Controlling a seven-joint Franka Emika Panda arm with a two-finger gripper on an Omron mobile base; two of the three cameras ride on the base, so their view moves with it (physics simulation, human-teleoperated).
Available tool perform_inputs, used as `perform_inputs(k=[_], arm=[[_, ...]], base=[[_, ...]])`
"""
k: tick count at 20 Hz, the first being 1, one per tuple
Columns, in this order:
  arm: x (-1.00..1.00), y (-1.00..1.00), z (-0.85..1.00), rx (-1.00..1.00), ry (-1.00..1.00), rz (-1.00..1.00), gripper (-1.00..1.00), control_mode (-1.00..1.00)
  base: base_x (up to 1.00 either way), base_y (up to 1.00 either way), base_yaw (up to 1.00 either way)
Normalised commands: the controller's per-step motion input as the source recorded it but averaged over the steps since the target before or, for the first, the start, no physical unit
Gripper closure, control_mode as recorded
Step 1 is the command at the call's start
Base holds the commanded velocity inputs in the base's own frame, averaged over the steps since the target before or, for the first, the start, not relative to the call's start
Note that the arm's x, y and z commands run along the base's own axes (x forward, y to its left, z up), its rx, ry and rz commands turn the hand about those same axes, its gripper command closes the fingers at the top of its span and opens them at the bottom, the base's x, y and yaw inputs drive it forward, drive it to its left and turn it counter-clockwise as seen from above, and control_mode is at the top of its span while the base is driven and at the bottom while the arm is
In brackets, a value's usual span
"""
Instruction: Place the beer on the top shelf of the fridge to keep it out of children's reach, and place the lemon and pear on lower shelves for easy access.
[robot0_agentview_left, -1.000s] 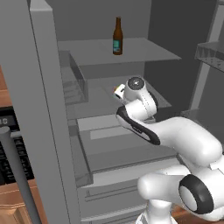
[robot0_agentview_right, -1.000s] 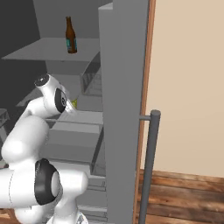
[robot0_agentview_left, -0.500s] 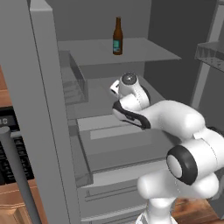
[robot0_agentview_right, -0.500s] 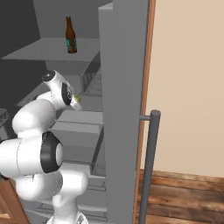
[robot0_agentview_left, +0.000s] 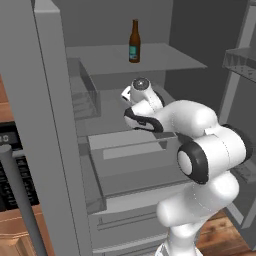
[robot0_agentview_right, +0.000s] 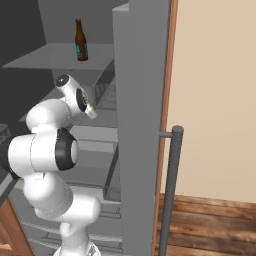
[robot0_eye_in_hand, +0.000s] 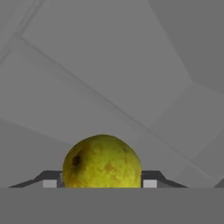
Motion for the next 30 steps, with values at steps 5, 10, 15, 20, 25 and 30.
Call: perform_inputs(k=[5, 10, 15, 20, 25, 30], arm=[[0.48, 0.12, -0.30, -0.04, -0.01, 0.00, -1.00, -1.00], [-0.08, 0.01, -0.14, -0.04, -0.16, 0.00, -1.00, -1.00], [-0.50, 0.00, 0.00, -0.02, -0.14, 0.00, -1.00, -1.00], [-0.54, 0.00, 0.18, -0.01, -0.07, 0.00, -1.00, -1.00], [-0.84, -0.02, 0.40, -0.01, -0.01, 0.00, -1.00, -1.00], [-1.00, 0.00, 0.46, 0.00, 0.00, 0.00, -1.00, -1.00]], base=[[0.00, 0.00, 0.00], [0.00, 0.00, 0.00], [0.00, 0.00, 0.00], [0.00, 0.00, 0.00], [0.00, 0.00, 0.00], [0.00, 0.00, 0.00]])
